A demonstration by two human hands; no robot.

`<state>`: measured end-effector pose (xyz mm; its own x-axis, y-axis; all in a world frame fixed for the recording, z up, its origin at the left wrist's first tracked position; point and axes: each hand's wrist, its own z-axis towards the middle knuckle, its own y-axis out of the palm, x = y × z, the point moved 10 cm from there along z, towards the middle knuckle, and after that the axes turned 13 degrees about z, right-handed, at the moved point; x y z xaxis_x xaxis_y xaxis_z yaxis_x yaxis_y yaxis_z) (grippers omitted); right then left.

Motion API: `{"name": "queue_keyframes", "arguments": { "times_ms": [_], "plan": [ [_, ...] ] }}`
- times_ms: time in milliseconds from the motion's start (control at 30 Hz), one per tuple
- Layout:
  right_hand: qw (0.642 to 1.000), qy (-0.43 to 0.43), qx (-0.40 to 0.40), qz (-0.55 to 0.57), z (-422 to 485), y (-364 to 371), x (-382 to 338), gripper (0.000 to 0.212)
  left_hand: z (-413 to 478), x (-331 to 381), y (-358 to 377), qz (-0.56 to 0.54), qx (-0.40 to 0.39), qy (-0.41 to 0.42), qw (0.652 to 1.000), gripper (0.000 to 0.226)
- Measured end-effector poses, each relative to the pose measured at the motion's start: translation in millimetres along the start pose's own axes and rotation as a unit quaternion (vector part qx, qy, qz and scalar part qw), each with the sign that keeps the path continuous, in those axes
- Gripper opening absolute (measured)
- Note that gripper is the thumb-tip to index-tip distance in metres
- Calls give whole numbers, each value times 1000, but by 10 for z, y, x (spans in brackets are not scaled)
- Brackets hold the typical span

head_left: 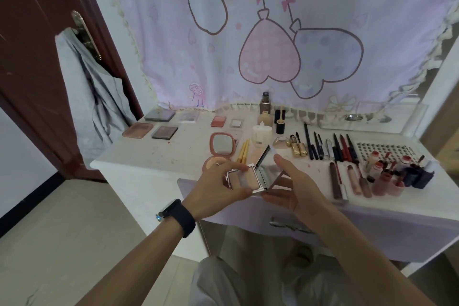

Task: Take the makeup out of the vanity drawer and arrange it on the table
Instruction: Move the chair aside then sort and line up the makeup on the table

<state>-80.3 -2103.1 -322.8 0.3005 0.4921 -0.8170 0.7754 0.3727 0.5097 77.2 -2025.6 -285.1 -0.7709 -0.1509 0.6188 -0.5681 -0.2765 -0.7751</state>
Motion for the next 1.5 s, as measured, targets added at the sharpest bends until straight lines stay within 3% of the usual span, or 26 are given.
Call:
{"name": "queue_keyframes", "arguments": {
  "times_ms": [300, 467, 567, 733, 967, 1067, 1233, 1300, 1400, 1500],
  "plan": [
    [1000, -1, -17, -15, -47, 53, 5, 48, -70, 41, -16, -12, -28, 9, 999, 68],
    [999, 2, -20, -41, -43, 74, 46, 43, -88, 75, 52, 137, -50, 22, 989, 93],
    [997, 3, -17, -77, -33, 102, 83, 38, -96, 76, 88, 203, -62, 20, 977, 92],
    [992, 10, 3, -122, 5, 129, 157, 50, -170, 24, 2, 196, -53, 19, 979, 92],
    [987, 1, -17, -162, -8, 353, 218, 45, -268, -35, -134, 182, -43, 29, 982, 89],
    [985, -9, -39, -169, -26, 478, 236, 47, -291, -104, -193, 203, -34, 14, 978, 87],
    [984, -24, -53, -168, -49, 497, 125, 62, -313, -379, -459, 143, -1, -50, 988, 83],
    [965, -115, -29, -234, -72, 364, -72, 50, -316, -518, -644, 112, 33, -77, 990, 80],
    [891, -283, 51, -351, -165, 105, -385, 15, -252, -754, -965, 71, 104, -136, 983, 82],
    [820, -352, 119, -436, -134, -93, -458, 22, -32, -923, -1213, 59, 146, -192, 969, 78]
  ]
}}
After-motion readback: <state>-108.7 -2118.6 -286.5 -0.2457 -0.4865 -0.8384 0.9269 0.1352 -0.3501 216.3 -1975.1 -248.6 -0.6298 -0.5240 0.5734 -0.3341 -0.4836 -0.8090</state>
